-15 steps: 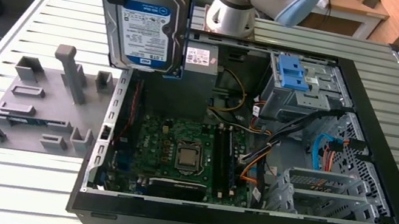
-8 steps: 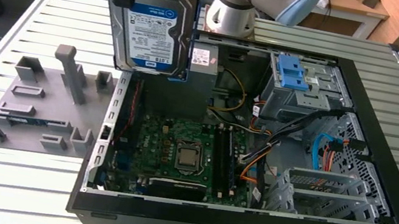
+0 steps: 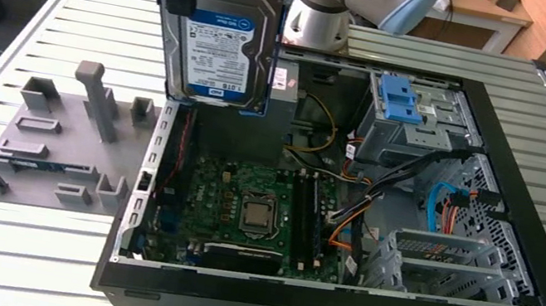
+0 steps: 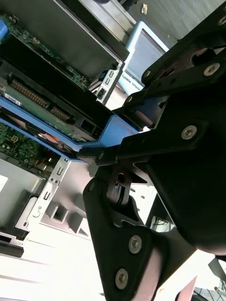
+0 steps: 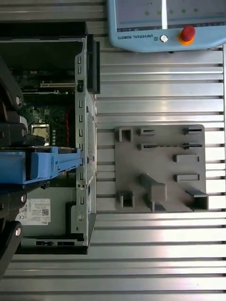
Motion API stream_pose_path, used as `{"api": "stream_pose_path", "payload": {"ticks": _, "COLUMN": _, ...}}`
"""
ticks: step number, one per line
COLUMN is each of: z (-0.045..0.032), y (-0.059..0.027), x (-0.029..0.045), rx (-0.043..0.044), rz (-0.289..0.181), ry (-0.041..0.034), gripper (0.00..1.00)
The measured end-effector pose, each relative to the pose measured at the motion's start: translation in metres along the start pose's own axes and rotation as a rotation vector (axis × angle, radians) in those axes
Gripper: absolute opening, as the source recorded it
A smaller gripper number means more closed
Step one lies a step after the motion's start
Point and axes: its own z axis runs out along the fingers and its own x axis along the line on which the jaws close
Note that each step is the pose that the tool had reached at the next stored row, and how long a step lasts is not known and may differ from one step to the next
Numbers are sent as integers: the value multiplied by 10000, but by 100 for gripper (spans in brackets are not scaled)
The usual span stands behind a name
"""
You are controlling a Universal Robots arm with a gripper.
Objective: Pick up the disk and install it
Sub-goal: 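Pick up the disk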
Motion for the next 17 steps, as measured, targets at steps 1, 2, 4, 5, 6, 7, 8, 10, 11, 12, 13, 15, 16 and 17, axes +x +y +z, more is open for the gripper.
{"api": "stream_pose_path", "payload": {"ticks": 1, "z": 0, "y": -15, "x": 5, "rx": 1, "rz": 3, "ry": 0, "gripper": 36}}
{"api": "stream_pose_path", "payload": {"ticks": 2, "z": 0, "y": -31, "x": 10, "rx": 0, "rz": 4, "ry": 0, "gripper": 36}}
{"api": "stream_pose_path", "payload": {"ticks": 4, "z": 0, "y": -62, "x": 20, "rx": 0, "rz": 7, "ry": 0, "gripper": 36}}
{"api": "stream_pose_path", "payload": {"ticks": 5, "z": 1, "y": -77, "x": 25, "rx": 1, "rz": 9, "ry": 0, "gripper": 36}}
{"api": "stream_pose_path", "payload": {"ticks": 6, "z": 1, "y": -92, "x": 30, "rx": 0, "rz": 10, "ry": 0, "gripper": 36}}
{"api": "stream_pose_path", "payload": {"ticks": 7, "z": 1, "y": -107, "x": 35, "rx": 0, "rz": 13, "ry": 0, "gripper": 36}}
{"api": "stream_pose_path", "payload": {"ticks": 8, "z": 1, "y": -123, "x": 40, "rx": 0, "rz": 15, "ry": 0, "gripper": 36}}
{"api": "stream_pose_path", "payload": {"ticks": 10, "z": 1, "y": -155, "x": 51, "rx": 0, "rz": 17, "ry": 0, "gripper": 36}}
{"api": "stream_pose_path", "payload": {"ticks": 11, "z": 1, "y": -171, "x": 56, "rx": 0, "rz": 19, "ry": 0, "gripper": 36}}
{"api": "stream_pose_path", "payload": {"ticks": 12, "z": 1, "y": -186, "x": 61, "rx": 0, "rz": 21, "ry": 0, "gripper": 36}}
{"api": "stream_pose_path", "payload": {"ticks": 13, "z": 1, "y": -201, "x": 66, "rx": 0, "rz": 22, "ry": 0, "gripper": 36}}
{"api": "stream_pose_path", "payload": {"ticks": 15, "z": 1, "y": -232, "x": 75, "rx": 0, "rz": 26, "ry": 0, "gripper": 36}}
{"api": "stream_pose_path", "payload": {"ticks": 16, "z": 1, "y": -249, "x": 79, "rx": 0, "rz": 28, "ry": 0, "gripper": 36}}
{"api": "stream_pose_path", "payload": {"ticks": 17, "z": 1, "y": -266, "x": 84, "rx": 0, "rz": 29, "ry": 1, "gripper": 36}}
